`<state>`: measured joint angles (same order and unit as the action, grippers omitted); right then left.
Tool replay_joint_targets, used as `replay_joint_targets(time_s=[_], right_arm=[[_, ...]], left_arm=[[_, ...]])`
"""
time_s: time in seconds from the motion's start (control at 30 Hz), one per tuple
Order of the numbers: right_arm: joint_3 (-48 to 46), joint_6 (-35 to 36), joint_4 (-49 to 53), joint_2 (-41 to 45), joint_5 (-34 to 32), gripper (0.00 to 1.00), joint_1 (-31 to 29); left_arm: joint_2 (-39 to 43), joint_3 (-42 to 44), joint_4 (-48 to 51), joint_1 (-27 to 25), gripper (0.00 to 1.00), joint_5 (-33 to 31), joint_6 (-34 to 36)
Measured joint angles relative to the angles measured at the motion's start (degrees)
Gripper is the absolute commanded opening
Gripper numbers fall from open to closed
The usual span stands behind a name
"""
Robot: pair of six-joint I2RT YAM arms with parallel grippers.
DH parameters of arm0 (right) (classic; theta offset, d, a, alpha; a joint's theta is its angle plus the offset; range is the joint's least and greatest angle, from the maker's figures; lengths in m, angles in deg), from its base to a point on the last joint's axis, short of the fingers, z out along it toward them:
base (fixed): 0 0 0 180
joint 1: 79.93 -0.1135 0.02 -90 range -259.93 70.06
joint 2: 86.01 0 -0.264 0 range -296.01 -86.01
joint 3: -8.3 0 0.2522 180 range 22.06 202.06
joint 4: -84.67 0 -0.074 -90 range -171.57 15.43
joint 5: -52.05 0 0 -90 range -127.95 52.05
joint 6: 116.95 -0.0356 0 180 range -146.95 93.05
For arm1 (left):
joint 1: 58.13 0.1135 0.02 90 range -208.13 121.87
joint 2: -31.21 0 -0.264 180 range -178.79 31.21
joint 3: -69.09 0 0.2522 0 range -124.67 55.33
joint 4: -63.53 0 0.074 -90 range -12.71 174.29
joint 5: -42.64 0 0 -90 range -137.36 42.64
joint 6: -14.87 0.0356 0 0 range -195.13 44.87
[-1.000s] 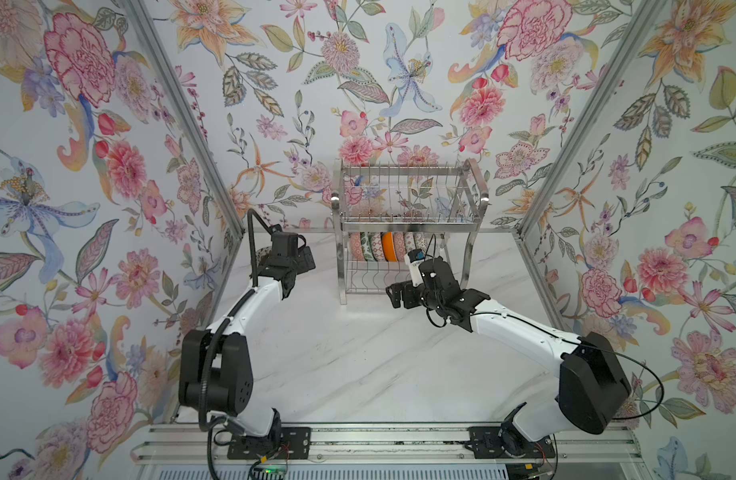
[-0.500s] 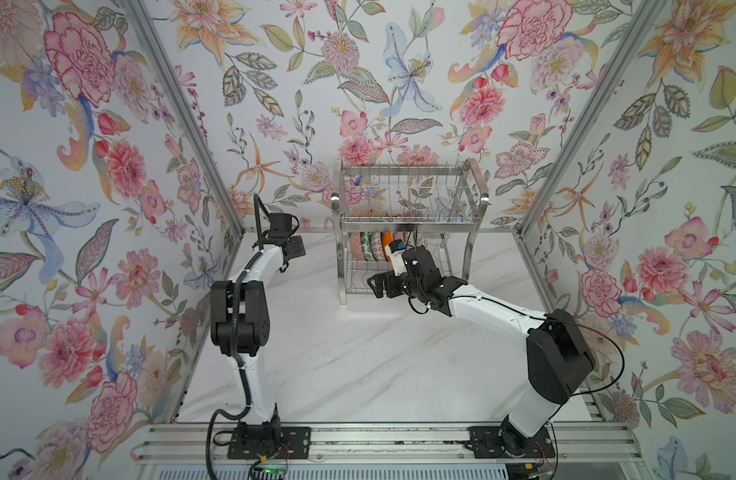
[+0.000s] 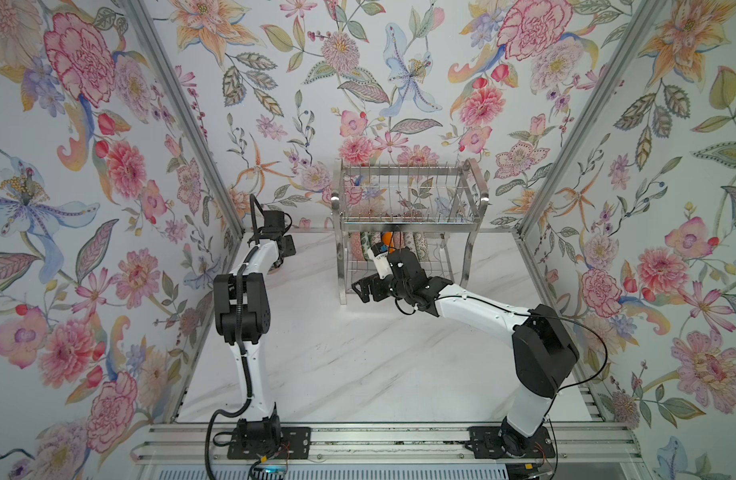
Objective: Load the bowls into the dish rack
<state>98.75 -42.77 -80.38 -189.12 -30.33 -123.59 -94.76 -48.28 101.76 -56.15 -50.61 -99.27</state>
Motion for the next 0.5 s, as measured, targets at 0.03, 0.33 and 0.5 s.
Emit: replay_joint_targets(time_s=[0.03, 0.33, 0.5], right_arm=[[0.07, 0.00, -0.09, 0.00, 0.22, 0.99, 0.00], [0.11, -0.02, -0.20, 0.02, 0.63, 0.99, 0.00], [0.11, -0.02, -0.20, 0.02, 0.63, 0.99, 0.00]], left_arm=[[-0.44, -0.04, 0.00, 0.00, 0.52, 0.13, -0.02], [-1.88, 0.33, -0.26, 0.24, 0.34, 1.99, -0.22], [-1.88, 1.38, -0.31, 0.33, 0.26, 2.69, -0.28]])
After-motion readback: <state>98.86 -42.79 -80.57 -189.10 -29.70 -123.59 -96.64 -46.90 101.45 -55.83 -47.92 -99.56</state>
